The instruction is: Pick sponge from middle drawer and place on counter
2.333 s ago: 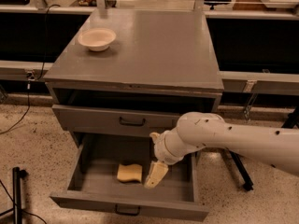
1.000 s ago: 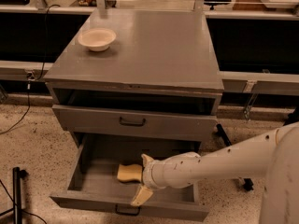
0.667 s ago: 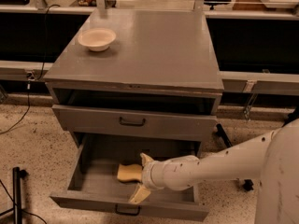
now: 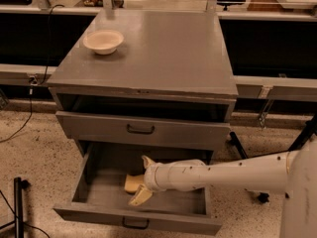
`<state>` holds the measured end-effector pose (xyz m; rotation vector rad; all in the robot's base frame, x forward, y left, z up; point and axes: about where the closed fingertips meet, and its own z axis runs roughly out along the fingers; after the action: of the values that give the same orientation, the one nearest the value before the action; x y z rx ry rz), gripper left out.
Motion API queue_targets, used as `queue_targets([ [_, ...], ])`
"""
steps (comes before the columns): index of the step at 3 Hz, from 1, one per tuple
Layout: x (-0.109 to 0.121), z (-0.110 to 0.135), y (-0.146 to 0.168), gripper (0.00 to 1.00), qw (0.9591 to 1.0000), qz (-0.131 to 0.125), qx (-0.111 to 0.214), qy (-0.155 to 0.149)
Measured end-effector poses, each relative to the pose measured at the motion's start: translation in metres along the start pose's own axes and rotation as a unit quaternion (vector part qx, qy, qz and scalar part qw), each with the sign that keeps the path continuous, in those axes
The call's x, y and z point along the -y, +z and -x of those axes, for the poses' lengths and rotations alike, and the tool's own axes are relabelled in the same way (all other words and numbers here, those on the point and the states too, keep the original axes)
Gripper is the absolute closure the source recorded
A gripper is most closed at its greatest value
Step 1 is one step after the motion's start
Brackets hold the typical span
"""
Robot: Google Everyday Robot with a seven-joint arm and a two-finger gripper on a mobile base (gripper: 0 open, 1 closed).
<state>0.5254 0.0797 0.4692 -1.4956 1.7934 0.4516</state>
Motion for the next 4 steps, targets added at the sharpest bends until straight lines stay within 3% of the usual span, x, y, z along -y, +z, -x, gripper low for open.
queue_targets([
  [1,0.032,0.001,0.001,0.18,0.9994,0.010,0.024,0.025],
  [2,0.050,-0.018,0.014,0.27,0.9977,0.040,0.033,0.043],
  [3,0.046,-0.044,0.045,0.31,0.9954,0.081,0.032,0.038],
  [4,0.047,-0.044,0.046,0.13,0.9953,0.082,0.033,0.039],
])
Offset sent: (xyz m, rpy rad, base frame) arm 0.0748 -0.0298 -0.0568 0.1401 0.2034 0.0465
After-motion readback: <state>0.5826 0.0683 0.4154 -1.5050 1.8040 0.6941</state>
